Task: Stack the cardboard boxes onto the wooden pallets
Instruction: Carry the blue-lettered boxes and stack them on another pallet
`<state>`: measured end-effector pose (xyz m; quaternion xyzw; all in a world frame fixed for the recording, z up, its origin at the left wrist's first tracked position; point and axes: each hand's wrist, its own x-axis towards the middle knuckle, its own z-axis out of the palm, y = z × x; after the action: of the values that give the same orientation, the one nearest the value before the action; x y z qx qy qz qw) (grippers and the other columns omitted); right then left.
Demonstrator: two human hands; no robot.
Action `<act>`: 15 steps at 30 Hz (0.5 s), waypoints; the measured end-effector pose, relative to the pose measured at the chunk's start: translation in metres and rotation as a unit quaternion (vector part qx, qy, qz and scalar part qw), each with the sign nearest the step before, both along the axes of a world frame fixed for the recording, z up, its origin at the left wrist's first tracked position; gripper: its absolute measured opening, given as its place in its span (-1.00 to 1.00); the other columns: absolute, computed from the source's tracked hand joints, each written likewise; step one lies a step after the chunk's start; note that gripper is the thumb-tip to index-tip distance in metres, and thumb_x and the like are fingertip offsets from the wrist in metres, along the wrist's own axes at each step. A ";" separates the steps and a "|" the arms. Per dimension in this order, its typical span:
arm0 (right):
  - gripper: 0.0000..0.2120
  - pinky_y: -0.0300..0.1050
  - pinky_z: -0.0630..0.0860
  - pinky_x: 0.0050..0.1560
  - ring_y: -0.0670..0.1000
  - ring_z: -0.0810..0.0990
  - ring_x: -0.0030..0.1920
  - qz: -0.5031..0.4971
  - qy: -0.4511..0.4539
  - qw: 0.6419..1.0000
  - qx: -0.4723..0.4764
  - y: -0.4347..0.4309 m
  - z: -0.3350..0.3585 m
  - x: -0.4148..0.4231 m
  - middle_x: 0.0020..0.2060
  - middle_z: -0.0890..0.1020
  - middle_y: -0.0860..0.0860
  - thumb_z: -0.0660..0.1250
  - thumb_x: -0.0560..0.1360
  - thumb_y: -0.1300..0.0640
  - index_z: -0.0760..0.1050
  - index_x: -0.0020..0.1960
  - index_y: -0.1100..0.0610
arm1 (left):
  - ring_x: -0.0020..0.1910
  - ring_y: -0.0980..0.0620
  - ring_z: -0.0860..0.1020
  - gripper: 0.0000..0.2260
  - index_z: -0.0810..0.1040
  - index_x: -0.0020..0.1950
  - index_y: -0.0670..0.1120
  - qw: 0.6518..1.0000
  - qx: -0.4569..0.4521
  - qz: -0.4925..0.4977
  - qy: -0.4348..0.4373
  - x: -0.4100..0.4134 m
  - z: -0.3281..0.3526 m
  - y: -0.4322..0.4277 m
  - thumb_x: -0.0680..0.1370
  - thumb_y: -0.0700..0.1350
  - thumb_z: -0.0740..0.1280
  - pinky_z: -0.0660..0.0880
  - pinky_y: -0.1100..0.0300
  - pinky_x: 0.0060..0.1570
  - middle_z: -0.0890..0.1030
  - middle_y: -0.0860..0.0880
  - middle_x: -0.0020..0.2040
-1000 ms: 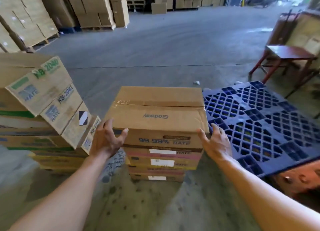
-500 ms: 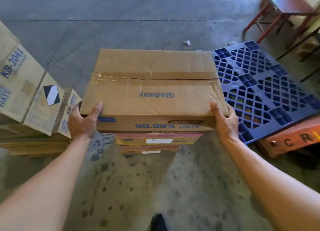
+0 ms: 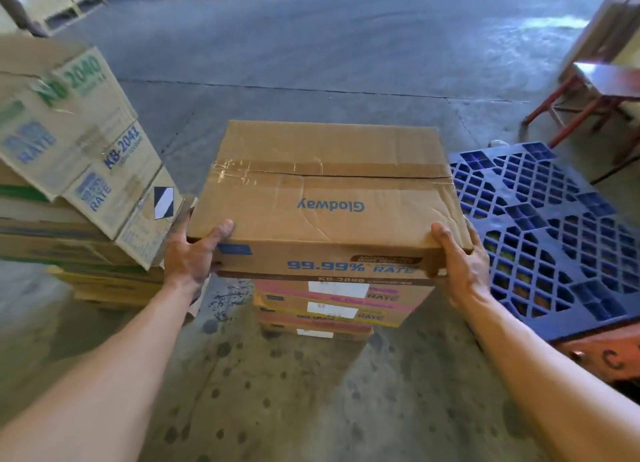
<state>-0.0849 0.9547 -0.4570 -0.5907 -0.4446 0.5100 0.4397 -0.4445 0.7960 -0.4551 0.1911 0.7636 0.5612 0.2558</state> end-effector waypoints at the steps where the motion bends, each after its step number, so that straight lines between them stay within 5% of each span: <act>1: -0.33 0.03 0.63 -0.12 -0.13 0.55 0.01 0.013 0.011 1.000 0.003 0.004 0.007 -0.001 0.17 0.52 -0.05 0.46 0.50 -0.10 0.28 0.54 -0.13 | 0.19 -0.18 0.57 -0.21 0.49 0.38 0.08 1.000 0.015 0.008 0.006 0.003 0.010 -0.006 0.19 0.30 0.53 0.66 -0.20 -0.10 0.56 -0.05 0.25; 4: -0.32 -0.19 0.62 -0.33 -0.13 0.55 -0.02 0.064 0.035 0.997 0.031 0.014 0.030 -0.007 0.13 0.50 -0.06 0.45 0.51 -0.07 0.24 0.55 -0.10 | 0.25 -0.15 0.54 -0.19 0.45 0.39 0.21 0.996 0.048 0.057 0.039 0.015 0.037 -0.031 0.19 0.35 0.56 0.59 -0.25 0.10 0.54 0.01 0.26; 7: -0.30 -0.31 0.57 -0.42 -0.11 0.55 -0.01 0.137 0.061 0.988 0.045 0.016 0.051 -0.011 0.14 0.49 -0.04 0.44 0.50 -0.11 0.23 0.55 -0.09 | 0.23 -0.13 0.57 -0.23 0.50 0.37 0.13 0.988 0.075 0.129 0.051 0.038 0.059 -0.069 0.21 0.31 0.56 0.57 -0.24 0.17 0.57 -0.01 0.25; 11: -0.20 -0.06 0.67 -0.16 0.01 0.58 0.14 0.246 0.060 0.965 0.061 0.001 0.079 -0.011 0.29 0.48 -0.06 0.48 0.36 -0.32 0.25 0.52 -0.25 | 0.12 -0.10 0.63 -0.31 0.60 0.24 0.09 0.968 0.102 0.224 0.052 0.089 0.076 -0.134 0.17 0.31 0.56 0.59 -0.24 0.12 0.66 -0.02 0.12; 13: -0.25 -0.11 0.64 -0.15 -0.07 0.56 0.06 0.282 0.071 0.955 0.058 -0.010 0.091 -0.014 0.25 0.44 -0.09 0.46 0.44 -0.22 0.23 0.54 -0.19 | 0.10 -0.12 0.65 -0.35 0.61 0.18 0.16 0.958 0.106 0.262 0.052 0.109 0.075 -0.171 0.15 0.34 0.59 0.59 -0.27 0.10 0.68 -0.01 0.10; 15: -0.27 0.06 0.65 0.05 -0.01 0.55 0.09 0.328 0.086 0.939 0.049 -0.025 0.097 -0.020 0.23 0.44 -0.08 0.47 0.47 -0.13 0.24 0.55 -0.15 | 0.09 -0.10 0.65 -0.42 0.63 0.12 0.22 0.944 0.105 0.308 0.055 0.136 0.075 -0.211 0.16 0.36 0.59 0.59 -0.27 0.09 0.69 0.03 0.07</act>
<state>-0.1046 0.9294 -0.3595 -0.3436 -0.5992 0.6519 0.3129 -0.3081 0.5851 -0.3797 0.0032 0.7349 0.6781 0.0064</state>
